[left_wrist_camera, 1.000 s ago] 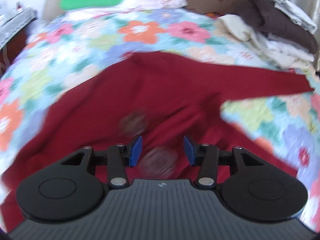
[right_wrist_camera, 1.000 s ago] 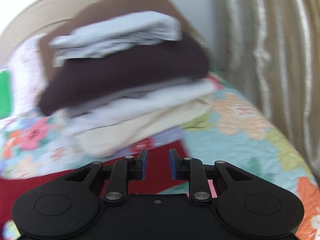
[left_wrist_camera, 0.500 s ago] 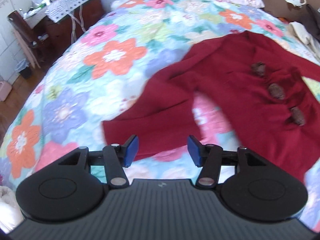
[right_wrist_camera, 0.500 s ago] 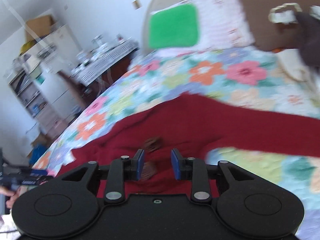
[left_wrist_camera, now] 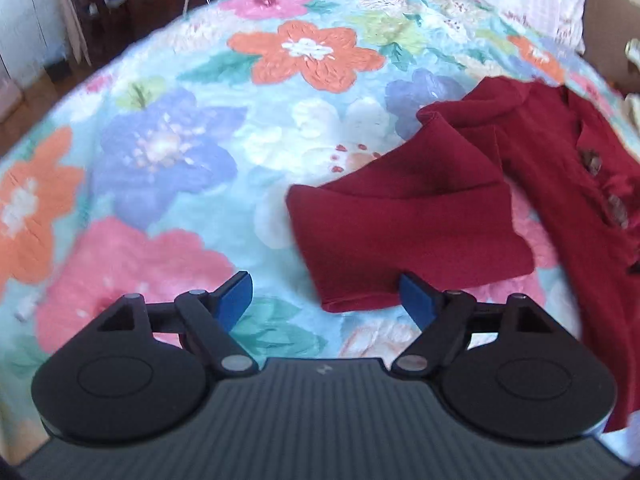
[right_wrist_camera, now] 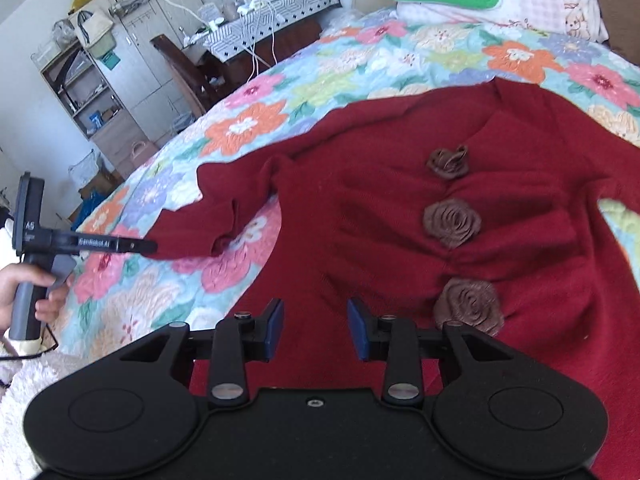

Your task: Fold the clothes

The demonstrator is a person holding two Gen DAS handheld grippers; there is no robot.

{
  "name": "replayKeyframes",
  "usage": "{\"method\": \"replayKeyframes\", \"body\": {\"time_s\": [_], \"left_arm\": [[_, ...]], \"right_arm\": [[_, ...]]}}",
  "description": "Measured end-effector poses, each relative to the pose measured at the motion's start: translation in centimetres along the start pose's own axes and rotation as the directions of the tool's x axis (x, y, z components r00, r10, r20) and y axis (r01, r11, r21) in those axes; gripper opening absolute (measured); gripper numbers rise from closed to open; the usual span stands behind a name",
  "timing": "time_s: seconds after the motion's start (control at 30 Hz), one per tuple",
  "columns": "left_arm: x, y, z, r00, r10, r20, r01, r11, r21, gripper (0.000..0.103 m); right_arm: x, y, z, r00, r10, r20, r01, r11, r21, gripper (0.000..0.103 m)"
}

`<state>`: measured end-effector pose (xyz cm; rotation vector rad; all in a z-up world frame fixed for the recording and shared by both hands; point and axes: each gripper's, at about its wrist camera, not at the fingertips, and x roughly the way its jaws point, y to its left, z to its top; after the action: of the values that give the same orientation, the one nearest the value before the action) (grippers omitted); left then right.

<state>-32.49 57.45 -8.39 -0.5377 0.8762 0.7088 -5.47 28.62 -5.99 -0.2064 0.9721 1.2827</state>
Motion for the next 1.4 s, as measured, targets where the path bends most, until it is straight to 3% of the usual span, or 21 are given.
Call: {"method": "replayKeyframes", "body": {"time_s": [0.07,0.13,0.17,0.2,0.3,0.37,0.43,0.53,0.63,0.7,0.73,0.83,0.9,0.97,1.1,1.17,1.27,1.4], "left_arm": [[0.8,0.6,-0.2,0.999,-0.049,0.022,0.050,0.997,-0.052,0.076],[1.7,0.2,-0.2,0.997,-0.064,0.047,0.066,0.997,-0.048,0.060],[2.1,0.1,-0.1,0.996,-0.073,0.056,0.076,0.996,-0.050,0.034],[2.3,0.0,0.0,0.995,-0.084,0.053,0.087,0.994,-0.065,0.020],[0.9,0.0,1.2,0.993,-0.017,0.118,0.023,0.998,-0.054,0.013],[-1.4,1.0,1.9,0.977,0.087,0.195,-0.073,0.995,-0.074,0.013],[-3.5,2.2,2.7,0.948,0.177,0.263,-0.153,0.982,-0.110,0.013],[-4.1,6.6,3.1,0.957,0.167,0.237,-0.098,0.956,-0.277,0.013],[-2.5,8.1,2.8,0.961,0.203,0.186,-0.144,0.946,-0.291,0.013],[-0.9,8.1,2.5,0.973,0.202,0.114,-0.162,0.943,-0.292,0.015],[-0.3,7.9,2.2,0.976,0.201,0.078,-0.173,0.946,-0.275,0.016],[-0.1,7.1,1.3,0.969,0.238,0.065,-0.215,0.944,-0.250,0.022],[-1.5,6.4,0.8,0.958,0.258,0.124,-0.225,0.947,-0.229,0.036],[-3.3,5.3,0.4,0.943,0.239,0.231,-0.198,0.962,-0.187,0.052],[-6.1,2.5,0.5,0.926,0.185,0.330,-0.177,0.983,-0.054,0.057],[-5.9,1.0,0.7,0.941,0.097,0.325,-0.114,0.993,0.034,0.062],[-4.1,-1.4,0.6,0.955,0.026,0.297,-0.078,0.983,0.166,0.064],[-0.4,-3.3,0.2,0.972,0.077,0.220,-0.131,0.961,0.242,0.069]], "right_arm": [[0.7,0.3,-0.4,1.000,0.003,-0.006,-0.003,1.000,0.003,0.044],[1.3,0.7,-0.7,1.000,-0.001,-0.011,0.001,1.000,0.013,0.046],[1.7,0.8,-0.8,1.000,-0.004,-0.012,0.005,1.000,0.018,0.046],[1.9,0.9,-0.9,1.000,-0.011,-0.017,0.012,1.000,0.022,0.046],[2.4,1.3,-1.1,0.999,-0.034,-0.029,0.035,0.999,0.017,0.046],[2.5,1.5,-1.3,0.998,-0.045,-0.036,0.045,0.999,0.004,0.046],[2.5,1.5,-1.4,0.997,-0.057,-0.046,0.057,0.998,-0.005,0.047],[2.3,1.3,-1.8,0.995,-0.075,-0.060,0.074,0.997,-0.013,0.047],[2.0,1.2,-2.5,0.996,-0.068,-0.060,0.067,0.998,-0.021,0.051],[2.1,1.1,-3.0,0.995,-0.075,-0.072,0.073,0.997,-0.028,0.053],[2.1,1.2,-3.3,0.994,-0.085,-0.075,0.082,0.996,-0.038,0.053],[2.2,1.5,-3.9,0.991,-0.107,-0.074,0.102,0.992,-0.075,0.053],[2.1,1.7,-4.2,0.990,-0.117,-0.074,0.110,0.989,-0.095,0.054],[2.0,1.6,-3.9,0.992,-0.102,-0.080,0.096,0.993,-0.076,0.054],[1.7,1.4,-3.3,0.998,-0.019,-0.058,0.018,1.000,-0.012,0.054],[1.7,1.7,-3.0,0.999,0.022,-0.046,-0.022,1.000,0.008,0.054],[2.5,2.4,-3.0,0.999,0.001,-0.045,-0.001,1.000,-0.007,0.055],[3.0,3.0,-3.5,0.999,-0.024,-0.048,0.022,0.999,-0.033,0.055]]}}
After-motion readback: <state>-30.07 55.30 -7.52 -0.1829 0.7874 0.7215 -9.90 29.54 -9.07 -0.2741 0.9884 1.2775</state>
